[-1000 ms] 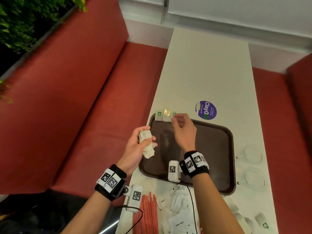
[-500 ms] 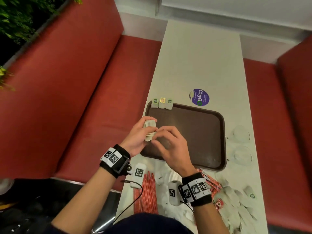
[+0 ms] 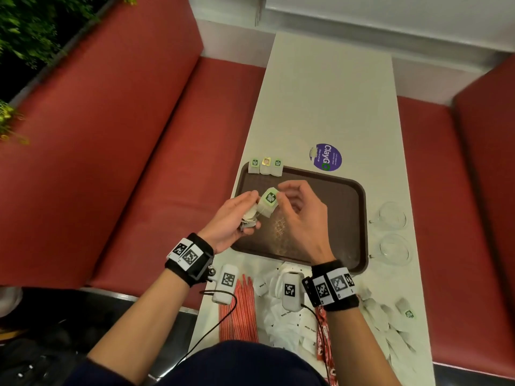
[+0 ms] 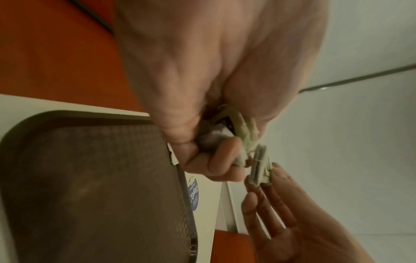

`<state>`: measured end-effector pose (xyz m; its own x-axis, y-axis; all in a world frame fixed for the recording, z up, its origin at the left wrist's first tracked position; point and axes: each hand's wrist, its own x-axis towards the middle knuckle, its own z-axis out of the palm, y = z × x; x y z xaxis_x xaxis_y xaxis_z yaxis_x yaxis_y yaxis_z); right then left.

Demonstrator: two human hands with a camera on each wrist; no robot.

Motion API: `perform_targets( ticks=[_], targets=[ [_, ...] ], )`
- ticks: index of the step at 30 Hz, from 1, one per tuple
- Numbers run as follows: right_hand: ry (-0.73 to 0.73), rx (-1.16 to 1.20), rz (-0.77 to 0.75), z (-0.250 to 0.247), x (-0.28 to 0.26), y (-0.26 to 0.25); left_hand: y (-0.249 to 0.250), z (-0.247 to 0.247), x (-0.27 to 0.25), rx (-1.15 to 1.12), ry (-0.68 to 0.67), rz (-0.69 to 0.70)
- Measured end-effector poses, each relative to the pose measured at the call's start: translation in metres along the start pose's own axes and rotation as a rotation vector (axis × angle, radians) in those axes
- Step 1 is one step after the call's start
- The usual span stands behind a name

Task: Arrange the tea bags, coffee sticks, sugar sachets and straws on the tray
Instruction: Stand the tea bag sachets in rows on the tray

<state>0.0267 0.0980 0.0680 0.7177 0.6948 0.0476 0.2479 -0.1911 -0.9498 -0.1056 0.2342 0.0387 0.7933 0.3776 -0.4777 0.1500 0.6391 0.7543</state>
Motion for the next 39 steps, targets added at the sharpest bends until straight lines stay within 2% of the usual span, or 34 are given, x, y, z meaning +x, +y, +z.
perform_targets(
  ticks=[6,10,15,20,25,32,39],
  targets=[
    [0.049,-0.059,0.001,-0.004,0.013,0.000,-0.001,0.007,0.003,0.256,-0.066,0.158],
    [0.089,0.009,0.092,0.000,0.012,0.002,-0.004,0.008,0.013,0.324,0.006,0.262],
    [-0.002,0.083,0.194,0.009,0.012,0.020,-0.005,0.003,0.023,0.391,0.127,0.329],
    [0.093,0.123,0.219,0.024,0.024,0.040,-0.010,-0.007,0.033,0.342,0.241,0.313],
    [0.245,-0.007,0.271,0.048,0.067,0.073,-0.014,-0.027,0.039,0.218,0.398,0.254],
    [0.172,-0.112,0.331,0.103,0.128,0.118,-0.022,-0.045,0.040,0.161,0.435,0.185],
    [0.132,-0.194,0.384,0.128,0.150,0.136,-0.024,-0.051,0.044,0.126,0.467,0.164]
  ],
)
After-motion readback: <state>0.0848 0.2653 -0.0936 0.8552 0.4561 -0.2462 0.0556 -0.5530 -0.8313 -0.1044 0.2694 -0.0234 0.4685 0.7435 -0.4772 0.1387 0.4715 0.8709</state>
